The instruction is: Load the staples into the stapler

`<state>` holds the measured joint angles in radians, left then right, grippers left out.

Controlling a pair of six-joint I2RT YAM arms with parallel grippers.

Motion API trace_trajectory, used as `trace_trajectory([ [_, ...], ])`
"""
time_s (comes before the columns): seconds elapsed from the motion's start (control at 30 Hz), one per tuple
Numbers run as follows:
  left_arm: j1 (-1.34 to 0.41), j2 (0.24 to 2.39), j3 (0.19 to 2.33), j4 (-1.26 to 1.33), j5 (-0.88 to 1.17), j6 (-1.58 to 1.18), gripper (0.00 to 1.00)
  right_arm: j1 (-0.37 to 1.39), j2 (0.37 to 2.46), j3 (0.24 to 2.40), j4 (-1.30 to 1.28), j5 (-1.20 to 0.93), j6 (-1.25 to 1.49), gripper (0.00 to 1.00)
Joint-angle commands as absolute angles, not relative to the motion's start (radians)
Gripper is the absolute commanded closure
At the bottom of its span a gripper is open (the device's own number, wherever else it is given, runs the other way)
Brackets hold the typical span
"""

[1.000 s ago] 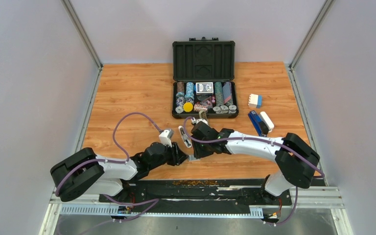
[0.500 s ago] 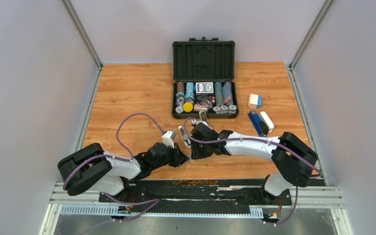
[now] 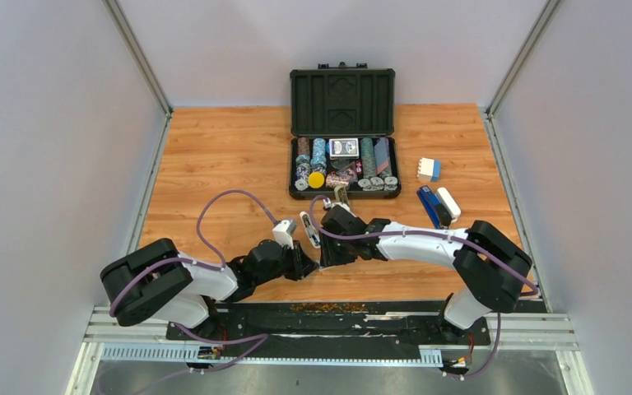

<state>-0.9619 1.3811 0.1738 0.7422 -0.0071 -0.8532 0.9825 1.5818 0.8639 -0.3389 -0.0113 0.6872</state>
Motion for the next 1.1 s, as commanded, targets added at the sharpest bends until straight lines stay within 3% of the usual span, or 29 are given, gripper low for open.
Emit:
trace_trajectory([
  [0.0,-0.968,1.395,0.195,0.780,-0.016,-0.861,0.80,0.982,1.556,0.867,-0.330,0.059,0.687,0.62],
  [0.6,-0.969,1.403,0.200,0.779,-0.014,-0.862,0.81,0.982,1.597,0.860,-0.246,-0.060,0.684,0.61],
  [1.07,-0.970,1.405,0.199,0.772,-0.022,-0.868,0.82,0.982,1.437,0.786,-0.035,-0.192,0.666,0.63],
])
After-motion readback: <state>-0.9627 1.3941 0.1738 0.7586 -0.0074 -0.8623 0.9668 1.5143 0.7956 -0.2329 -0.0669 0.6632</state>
